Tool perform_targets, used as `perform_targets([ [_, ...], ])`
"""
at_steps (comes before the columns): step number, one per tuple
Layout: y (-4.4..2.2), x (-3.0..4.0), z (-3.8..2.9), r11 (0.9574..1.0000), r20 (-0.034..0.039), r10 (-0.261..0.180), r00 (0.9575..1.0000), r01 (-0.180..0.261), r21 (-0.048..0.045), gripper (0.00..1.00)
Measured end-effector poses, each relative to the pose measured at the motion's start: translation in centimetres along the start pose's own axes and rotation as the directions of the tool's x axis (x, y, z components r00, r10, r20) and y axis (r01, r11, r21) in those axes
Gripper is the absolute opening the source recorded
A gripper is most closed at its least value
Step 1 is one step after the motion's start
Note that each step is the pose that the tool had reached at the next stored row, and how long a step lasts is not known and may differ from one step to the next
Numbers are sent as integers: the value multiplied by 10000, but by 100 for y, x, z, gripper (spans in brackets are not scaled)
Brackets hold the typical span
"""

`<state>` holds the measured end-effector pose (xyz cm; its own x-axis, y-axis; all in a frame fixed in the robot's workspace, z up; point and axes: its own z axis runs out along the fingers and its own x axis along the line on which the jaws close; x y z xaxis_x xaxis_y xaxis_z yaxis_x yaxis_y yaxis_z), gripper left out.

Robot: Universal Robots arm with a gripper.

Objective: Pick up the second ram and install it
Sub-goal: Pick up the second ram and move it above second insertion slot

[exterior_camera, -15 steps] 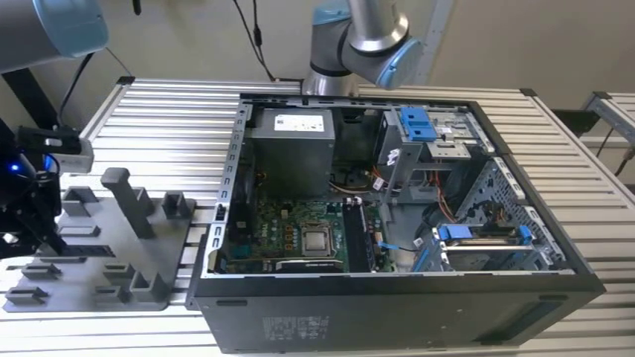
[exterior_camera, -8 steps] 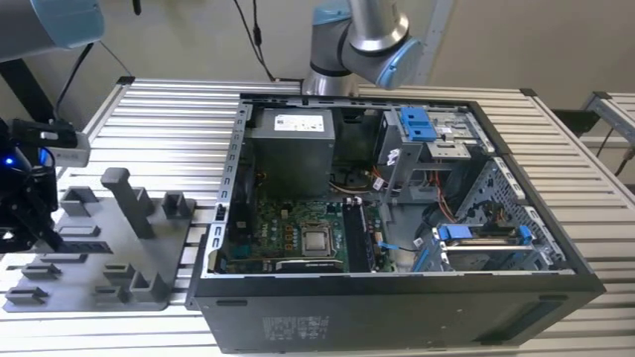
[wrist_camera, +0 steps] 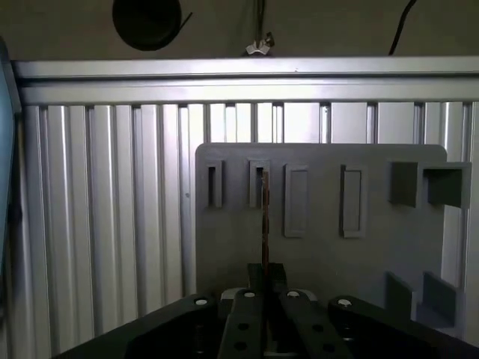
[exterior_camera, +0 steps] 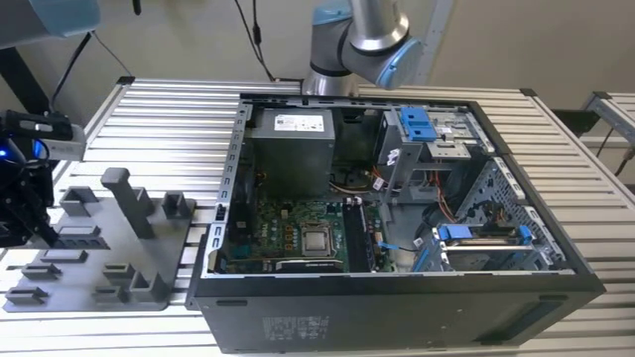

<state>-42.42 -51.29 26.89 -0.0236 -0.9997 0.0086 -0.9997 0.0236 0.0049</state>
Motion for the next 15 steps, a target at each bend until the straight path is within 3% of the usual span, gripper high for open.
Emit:
perform_targets([
  [15,1,2,-208,10000,0,0,10000,0,0,14],
])
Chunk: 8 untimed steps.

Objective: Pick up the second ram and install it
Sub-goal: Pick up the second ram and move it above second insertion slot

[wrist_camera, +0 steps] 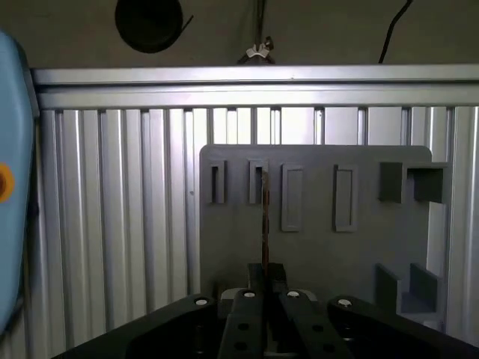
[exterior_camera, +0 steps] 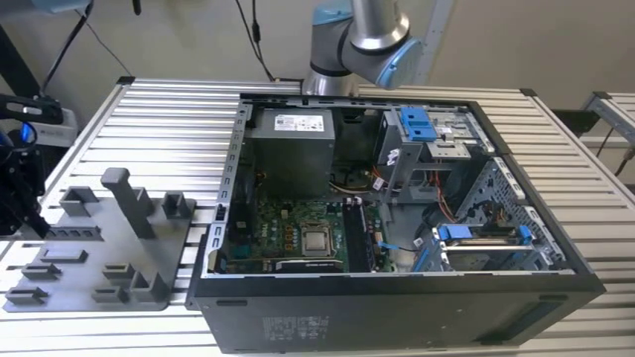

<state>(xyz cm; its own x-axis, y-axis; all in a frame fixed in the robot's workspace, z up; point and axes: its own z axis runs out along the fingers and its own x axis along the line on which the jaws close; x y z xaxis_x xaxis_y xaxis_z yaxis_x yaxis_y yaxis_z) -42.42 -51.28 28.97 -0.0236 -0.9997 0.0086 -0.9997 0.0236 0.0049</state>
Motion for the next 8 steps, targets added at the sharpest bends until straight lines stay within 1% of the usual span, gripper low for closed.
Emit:
perform_targets([
  [8,0,1,-108,10000,0,0,10000,0,0,14],
])
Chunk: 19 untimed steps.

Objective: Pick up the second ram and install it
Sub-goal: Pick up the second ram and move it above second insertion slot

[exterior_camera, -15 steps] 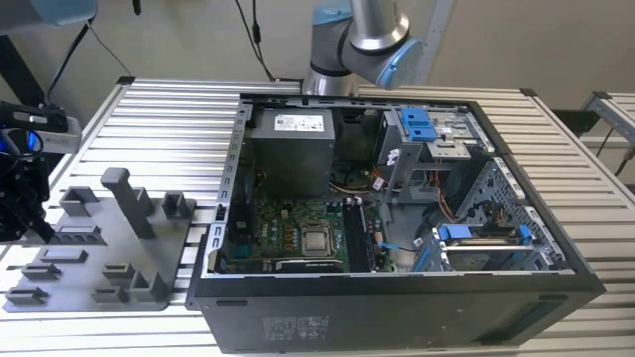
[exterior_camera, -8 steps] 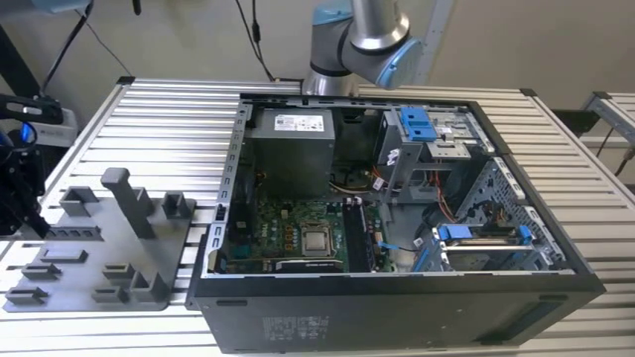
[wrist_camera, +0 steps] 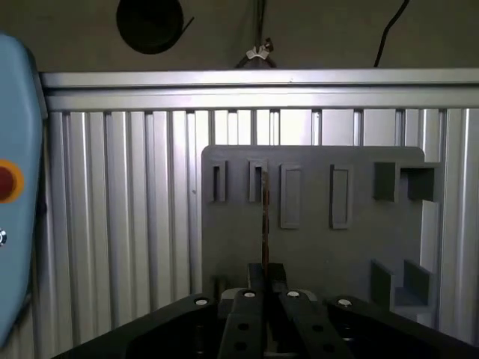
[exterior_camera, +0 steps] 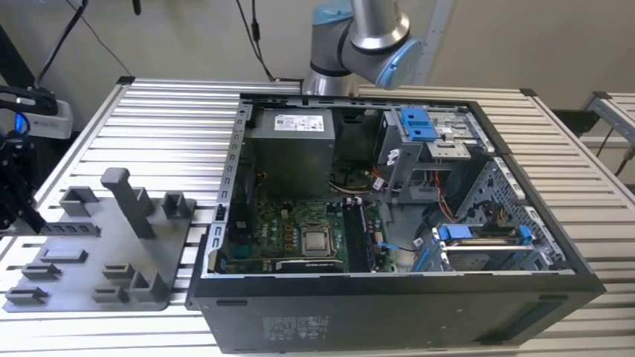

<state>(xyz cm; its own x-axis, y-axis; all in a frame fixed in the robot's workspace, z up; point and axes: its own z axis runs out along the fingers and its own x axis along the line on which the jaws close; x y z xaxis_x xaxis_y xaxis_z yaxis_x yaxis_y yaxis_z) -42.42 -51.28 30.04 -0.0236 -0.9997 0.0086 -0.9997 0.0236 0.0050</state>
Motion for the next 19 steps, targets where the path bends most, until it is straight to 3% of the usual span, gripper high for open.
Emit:
perform_targets([
  [19,1,2,-252,10000,0,0,10000,0,0,14],
])
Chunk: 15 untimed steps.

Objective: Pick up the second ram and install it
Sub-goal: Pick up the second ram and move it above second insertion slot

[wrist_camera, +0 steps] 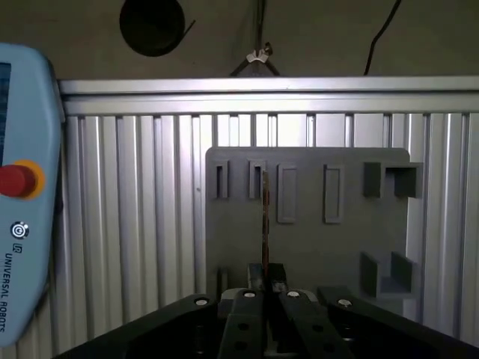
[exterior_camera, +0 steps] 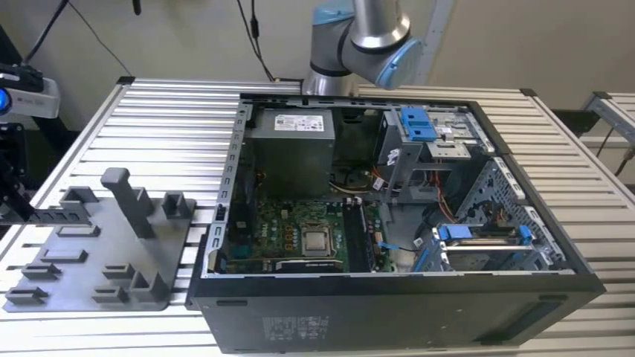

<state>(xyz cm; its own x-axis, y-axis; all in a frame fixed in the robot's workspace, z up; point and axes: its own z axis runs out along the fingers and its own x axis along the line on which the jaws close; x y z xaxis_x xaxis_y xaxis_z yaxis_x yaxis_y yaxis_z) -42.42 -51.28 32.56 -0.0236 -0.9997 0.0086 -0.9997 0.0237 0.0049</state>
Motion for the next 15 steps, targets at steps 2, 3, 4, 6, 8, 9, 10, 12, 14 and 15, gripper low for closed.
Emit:
perform_targets([
  [2,0,0,-18,10000,1,-1,10000,1,1,14],
  [3,0,0,-28,10000,0,-1,10000,1,0,14],
  [4,0,1,-39,10000,0,-1,10000,1,1,14],
  [6,1,1,-63,10000,0,-1,10000,1,1,14],
  [8,1,1,-87,10000,0,-1,10000,1,0,14],
  [9,1,1,-98,10000,0,-1,10000,1,0,14],
  [10,1,1,-109,10000,-1,-1,10000,1,-1,14],
  [12,2,1,-131,10000,0,-1,10000,1,0,14],
  [14,2,1,-155,10000,0,0,10000,0,0,14],
  [15,2,2,-169,10000,0,-1,10000,1,1,14],
])
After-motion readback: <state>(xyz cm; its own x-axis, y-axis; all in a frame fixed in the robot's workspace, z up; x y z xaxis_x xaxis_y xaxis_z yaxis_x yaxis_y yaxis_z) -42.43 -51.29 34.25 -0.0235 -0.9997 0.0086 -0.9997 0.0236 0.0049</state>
